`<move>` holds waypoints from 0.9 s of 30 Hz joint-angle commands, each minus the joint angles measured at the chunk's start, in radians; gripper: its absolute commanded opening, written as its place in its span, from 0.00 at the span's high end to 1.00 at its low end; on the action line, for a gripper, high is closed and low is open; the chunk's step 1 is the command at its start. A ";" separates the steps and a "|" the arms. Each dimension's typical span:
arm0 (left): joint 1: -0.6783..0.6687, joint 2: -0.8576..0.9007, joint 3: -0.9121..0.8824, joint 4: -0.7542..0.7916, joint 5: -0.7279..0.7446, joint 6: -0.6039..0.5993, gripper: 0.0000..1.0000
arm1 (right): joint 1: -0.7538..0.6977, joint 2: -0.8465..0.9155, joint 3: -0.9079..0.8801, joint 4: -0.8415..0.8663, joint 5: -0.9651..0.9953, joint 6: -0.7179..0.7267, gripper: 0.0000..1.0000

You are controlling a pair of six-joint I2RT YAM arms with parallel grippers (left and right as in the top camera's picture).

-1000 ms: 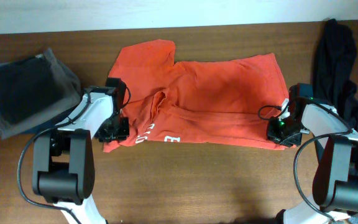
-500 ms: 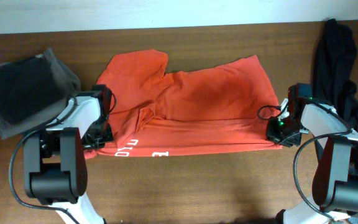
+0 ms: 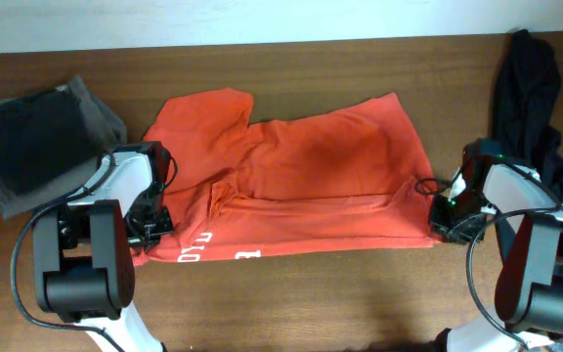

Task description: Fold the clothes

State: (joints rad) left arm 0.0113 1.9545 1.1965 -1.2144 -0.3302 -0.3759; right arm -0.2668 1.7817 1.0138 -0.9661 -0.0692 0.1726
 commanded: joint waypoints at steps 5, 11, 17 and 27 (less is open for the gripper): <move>0.010 0.008 -0.009 -0.018 -0.021 -0.024 0.91 | -0.053 0.006 -0.006 -0.049 0.051 0.058 0.82; 0.010 -0.013 0.030 -0.002 -0.021 -0.024 0.89 | -0.053 -0.034 0.017 -0.054 0.026 0.053 0.83; 0.010 -0.098 0.118 0.000 0.007 -0.023 0.61 | -0.053 -0.163 0.134 -0.090 -0.062 0.034 0.81; 0.009 -0.169 0.139 0.161 0.251 0.012 0.30 | -0.005 -0.153 0.181 -0.044 -0.196 -0.171 0.65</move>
State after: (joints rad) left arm 0.0139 1.7912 1.3354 -1.0912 -0.2077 -0.3893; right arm -0.3065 1.5780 1.1954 -1.0100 -0.2203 0.0895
